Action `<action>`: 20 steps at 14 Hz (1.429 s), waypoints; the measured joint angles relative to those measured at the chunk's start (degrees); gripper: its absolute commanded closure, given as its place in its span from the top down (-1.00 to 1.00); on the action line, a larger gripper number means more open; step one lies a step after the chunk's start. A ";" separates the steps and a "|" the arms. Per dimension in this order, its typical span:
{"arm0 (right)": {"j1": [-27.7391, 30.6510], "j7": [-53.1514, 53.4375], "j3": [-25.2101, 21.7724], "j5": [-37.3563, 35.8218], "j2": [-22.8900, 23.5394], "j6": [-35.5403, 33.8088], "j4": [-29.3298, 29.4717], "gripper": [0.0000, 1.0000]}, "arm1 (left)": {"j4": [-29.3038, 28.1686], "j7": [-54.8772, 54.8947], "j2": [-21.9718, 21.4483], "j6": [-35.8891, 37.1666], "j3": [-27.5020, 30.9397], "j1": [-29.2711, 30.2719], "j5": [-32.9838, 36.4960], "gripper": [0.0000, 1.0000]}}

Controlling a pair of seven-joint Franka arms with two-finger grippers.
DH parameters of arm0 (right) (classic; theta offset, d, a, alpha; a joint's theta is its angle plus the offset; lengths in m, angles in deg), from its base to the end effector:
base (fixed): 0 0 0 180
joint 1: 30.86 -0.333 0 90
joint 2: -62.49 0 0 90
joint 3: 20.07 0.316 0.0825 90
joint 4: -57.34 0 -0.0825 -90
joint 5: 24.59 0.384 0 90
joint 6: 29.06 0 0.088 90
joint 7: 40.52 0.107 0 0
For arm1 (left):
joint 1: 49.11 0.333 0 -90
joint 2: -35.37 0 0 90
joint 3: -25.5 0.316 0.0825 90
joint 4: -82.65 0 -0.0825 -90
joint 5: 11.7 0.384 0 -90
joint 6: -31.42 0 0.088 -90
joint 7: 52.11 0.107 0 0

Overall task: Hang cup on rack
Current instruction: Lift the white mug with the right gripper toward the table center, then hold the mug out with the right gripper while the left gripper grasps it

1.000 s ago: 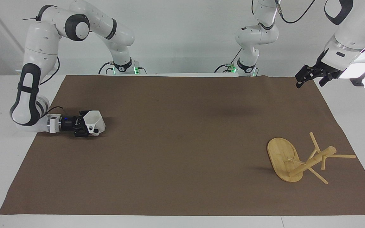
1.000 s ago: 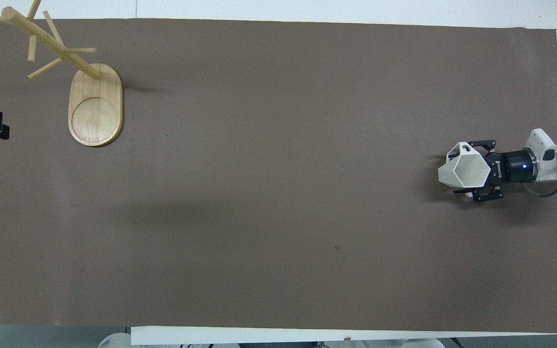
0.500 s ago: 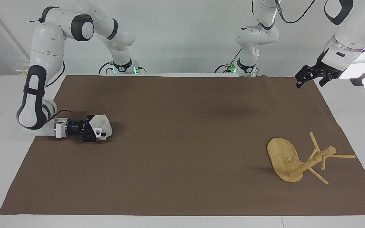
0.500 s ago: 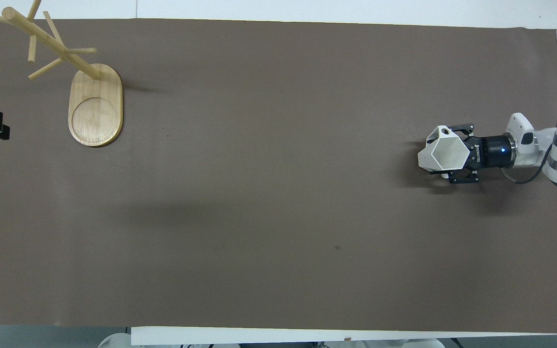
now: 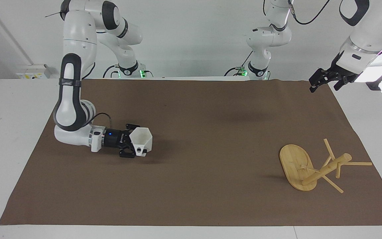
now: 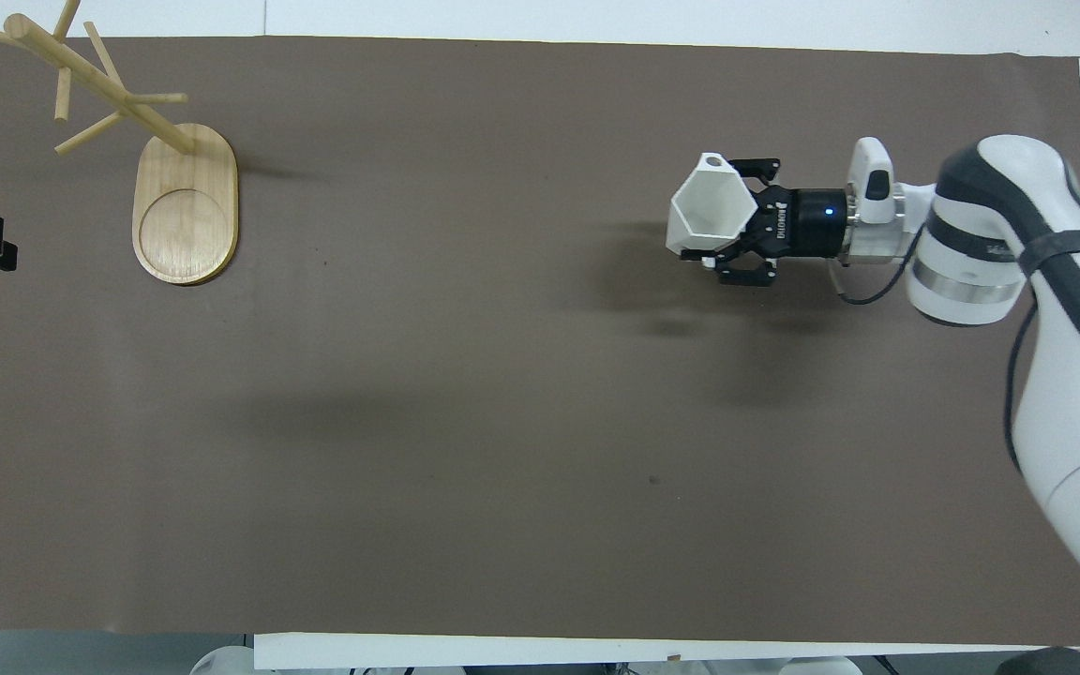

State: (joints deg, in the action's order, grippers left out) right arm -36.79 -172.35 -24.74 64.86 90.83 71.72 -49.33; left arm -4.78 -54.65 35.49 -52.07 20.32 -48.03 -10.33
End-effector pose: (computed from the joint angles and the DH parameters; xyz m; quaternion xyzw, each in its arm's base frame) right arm 0.6241 0.1065 0.2803 -0.5779 -0.5043 -0.4665 0.4406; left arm 0.5423 -0.0360 0.6347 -0.9992 0.0127 0.0347 0.0139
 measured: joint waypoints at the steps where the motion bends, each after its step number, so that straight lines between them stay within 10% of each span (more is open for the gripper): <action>1: -3.69 0.01 0.06 3.53 0.02 3.12 -0.08 -0.28 | 0.00 0.00 0.00 0.00 0.00 0.02 0.00 1.00; 11: -32.26 -0.42 0.08 26.54 -3.38 32.63 0.45 -0.31 | -7.24 -2.92 -3.28 -5.91 -1.26 -5.70 -0.10 1.00; 20: -34.82 -1.97 -0.39 26.73 -3.78 35.47 1.01 -0.34 | -14.76 -12.83 -2.63 -21.02 -1.82 -21.13 -0.37 0.99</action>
State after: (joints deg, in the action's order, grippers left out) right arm -71.61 -174.32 -25.12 91.60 87.05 107.20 -48.33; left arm -19.54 -67.48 32.86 -73.08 18.49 -69.16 -10.70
